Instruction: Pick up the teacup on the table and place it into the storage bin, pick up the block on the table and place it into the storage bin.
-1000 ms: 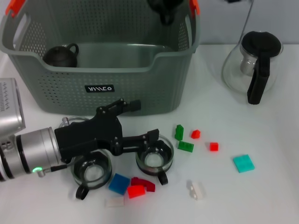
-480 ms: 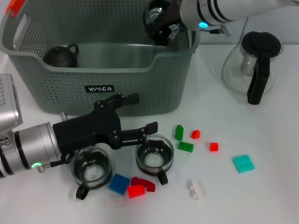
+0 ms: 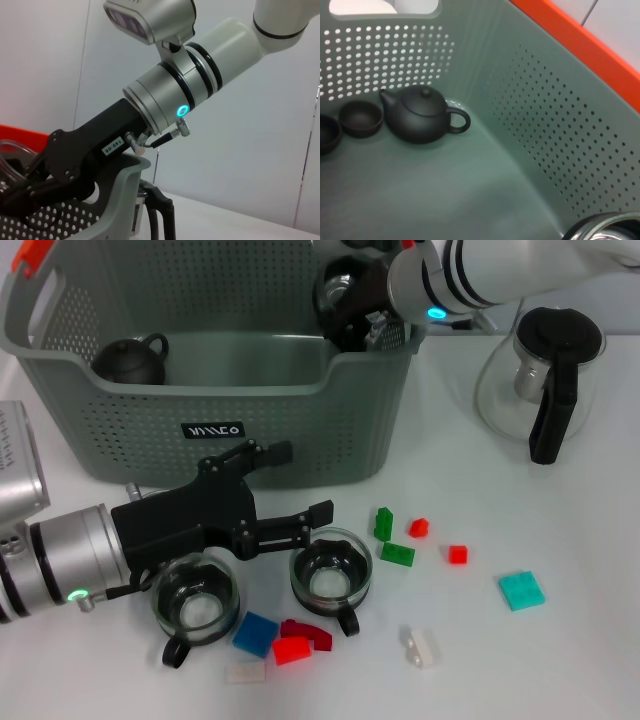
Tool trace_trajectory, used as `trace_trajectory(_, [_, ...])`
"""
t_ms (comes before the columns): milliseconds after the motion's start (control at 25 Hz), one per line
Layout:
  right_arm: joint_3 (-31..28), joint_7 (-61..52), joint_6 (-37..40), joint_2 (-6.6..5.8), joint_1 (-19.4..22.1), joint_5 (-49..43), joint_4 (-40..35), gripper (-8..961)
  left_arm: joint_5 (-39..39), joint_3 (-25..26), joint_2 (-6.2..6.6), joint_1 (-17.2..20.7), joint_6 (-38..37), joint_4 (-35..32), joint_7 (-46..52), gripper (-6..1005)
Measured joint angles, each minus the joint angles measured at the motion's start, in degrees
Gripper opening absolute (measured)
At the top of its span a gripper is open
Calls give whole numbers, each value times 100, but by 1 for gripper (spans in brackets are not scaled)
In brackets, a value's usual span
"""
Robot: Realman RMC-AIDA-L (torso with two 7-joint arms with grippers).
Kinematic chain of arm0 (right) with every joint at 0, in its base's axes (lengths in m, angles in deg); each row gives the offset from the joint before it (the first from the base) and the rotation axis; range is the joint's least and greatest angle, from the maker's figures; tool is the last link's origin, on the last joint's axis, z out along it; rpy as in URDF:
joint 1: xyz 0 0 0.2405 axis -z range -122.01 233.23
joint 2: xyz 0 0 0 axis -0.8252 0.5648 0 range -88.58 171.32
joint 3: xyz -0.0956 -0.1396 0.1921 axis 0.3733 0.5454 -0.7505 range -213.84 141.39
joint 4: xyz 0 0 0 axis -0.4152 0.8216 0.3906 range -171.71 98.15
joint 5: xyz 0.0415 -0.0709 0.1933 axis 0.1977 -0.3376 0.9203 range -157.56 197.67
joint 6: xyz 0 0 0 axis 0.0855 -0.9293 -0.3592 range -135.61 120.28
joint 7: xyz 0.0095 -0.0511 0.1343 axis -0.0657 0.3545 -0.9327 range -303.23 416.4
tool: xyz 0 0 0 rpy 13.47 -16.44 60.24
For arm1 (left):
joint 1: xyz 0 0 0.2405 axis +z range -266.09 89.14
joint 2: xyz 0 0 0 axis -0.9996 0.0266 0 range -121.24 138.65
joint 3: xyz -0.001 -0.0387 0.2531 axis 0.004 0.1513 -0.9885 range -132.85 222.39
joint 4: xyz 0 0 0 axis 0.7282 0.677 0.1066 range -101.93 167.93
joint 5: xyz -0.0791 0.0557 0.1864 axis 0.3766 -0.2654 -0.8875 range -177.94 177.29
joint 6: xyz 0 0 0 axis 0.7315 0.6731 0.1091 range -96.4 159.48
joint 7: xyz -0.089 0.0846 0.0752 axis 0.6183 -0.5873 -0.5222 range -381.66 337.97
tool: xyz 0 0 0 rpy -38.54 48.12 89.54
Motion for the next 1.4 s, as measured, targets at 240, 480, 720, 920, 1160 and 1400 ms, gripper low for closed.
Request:
trace_trajectory(240, [0,-78,152,-9,19,-2,-34,80,0,0,-3,12,1,0,0,947])
trace_trajectory(480, [3,-135,227,-30,25,-33,-126,141,-3,0,-3,12,-17,0,0,948])
trace_trajectory(720, [158,-137,274,-32,256,-37,-638,316,-6,0,-3,20,-49,7,0,948])
trace_trajectory(920, [207,-260,600,-34,714,0,-1722,535,35,0,-3,21,-110,9,2,948])
trace_trajectory(1160, [222,-136,1460,-59,1856,822,-4057,703,69,54,19,28,-317,-21,17,948])
trace_trajectory(1400, [142,285,2837,-72,3317,1892,-5956,733,68,155,37,113,-532,-55,15,948])
